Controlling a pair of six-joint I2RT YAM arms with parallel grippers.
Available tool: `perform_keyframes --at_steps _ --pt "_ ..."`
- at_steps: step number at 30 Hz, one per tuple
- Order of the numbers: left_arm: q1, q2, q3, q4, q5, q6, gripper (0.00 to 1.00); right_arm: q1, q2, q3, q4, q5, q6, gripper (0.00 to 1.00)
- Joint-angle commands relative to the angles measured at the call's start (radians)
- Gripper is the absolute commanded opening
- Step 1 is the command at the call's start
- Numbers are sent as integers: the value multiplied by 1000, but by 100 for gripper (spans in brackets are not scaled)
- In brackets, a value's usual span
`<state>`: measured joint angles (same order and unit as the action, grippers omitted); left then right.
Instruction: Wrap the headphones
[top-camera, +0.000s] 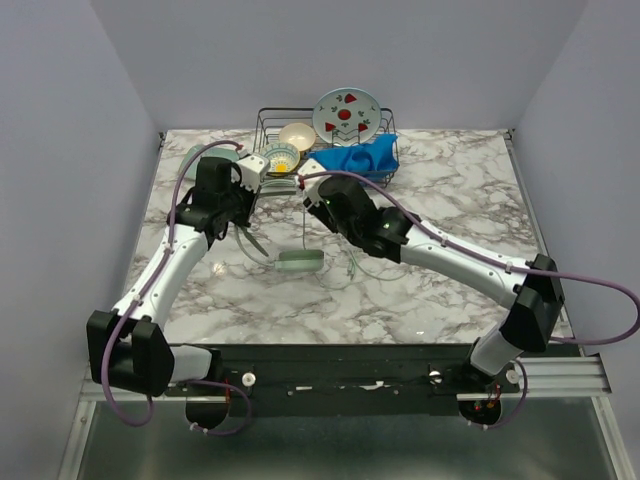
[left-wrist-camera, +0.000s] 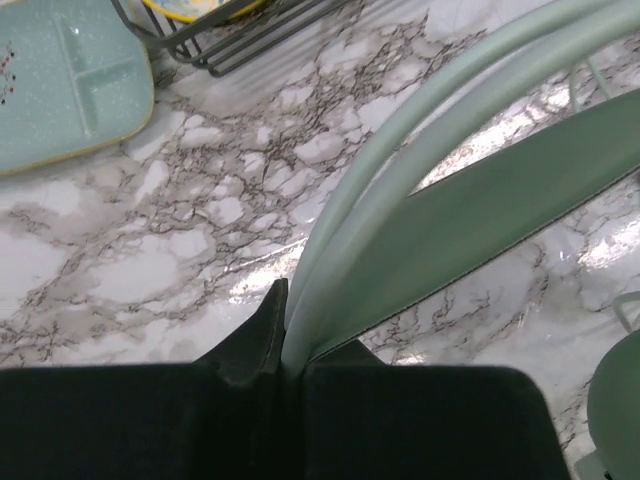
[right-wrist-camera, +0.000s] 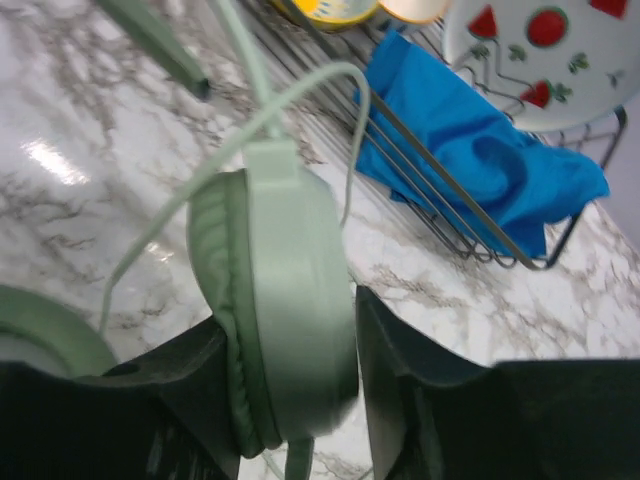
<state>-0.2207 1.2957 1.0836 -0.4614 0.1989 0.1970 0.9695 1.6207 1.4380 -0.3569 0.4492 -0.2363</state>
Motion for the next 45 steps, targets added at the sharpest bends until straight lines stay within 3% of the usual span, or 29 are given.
perform_keyframes --at_steps 1,2,5,6,12,18,24,31,37,39,40,41,42,45 --pt "-23 -81 30 -17 73 50 0 8 -58 -20 133 -101 -6 62" --pt "-25 -82 38 -25 62 59 0 8 -70 -39 148 -113 -14 77" --pt "-25 -84 48 -37 47 110 0 8 -140 -83 194 -182 -46 98" --pt "-25 -84 59 -45 50 136 0 6 -165 -126 209 -240 -58 100" --pt "-25 -87 143 -143 85 312 0 6 -390 -300 337 -492 -138 100" --pt "-25 -98 235 -267 180 479 0 -58 -514 -406 345 -562 -127 97" --pt "-31 -99 277 -382 283 567 0 -134 -524 -470 340 -681 -227 92" --pt "-52 -101 305 -445 344 608 0 -137 -398 -409 337 -665 -273 87" --pt "-88 -107 294 -451 343 605 0 -137 -226 -294 337 -671 -242 74" --pt "-89 -108 297 -453 344 595 0 -137 -193 -266 345 -687 -225 64" --pt "-89 -111 292 -453 336 590 0 -137 -190 -260 349 -678 -218 53" --pt "-89 -108 291 -451 327 582 0 -138 -189 -261 361 -661 -209 20" --pt "-89 -107 289 -447 311 573 0 -137 -194 -267 386 -624 -192 5" --pt "-89 -79 265 -375 174 468 0 -138 -252 -318 417 -603 -189 1"
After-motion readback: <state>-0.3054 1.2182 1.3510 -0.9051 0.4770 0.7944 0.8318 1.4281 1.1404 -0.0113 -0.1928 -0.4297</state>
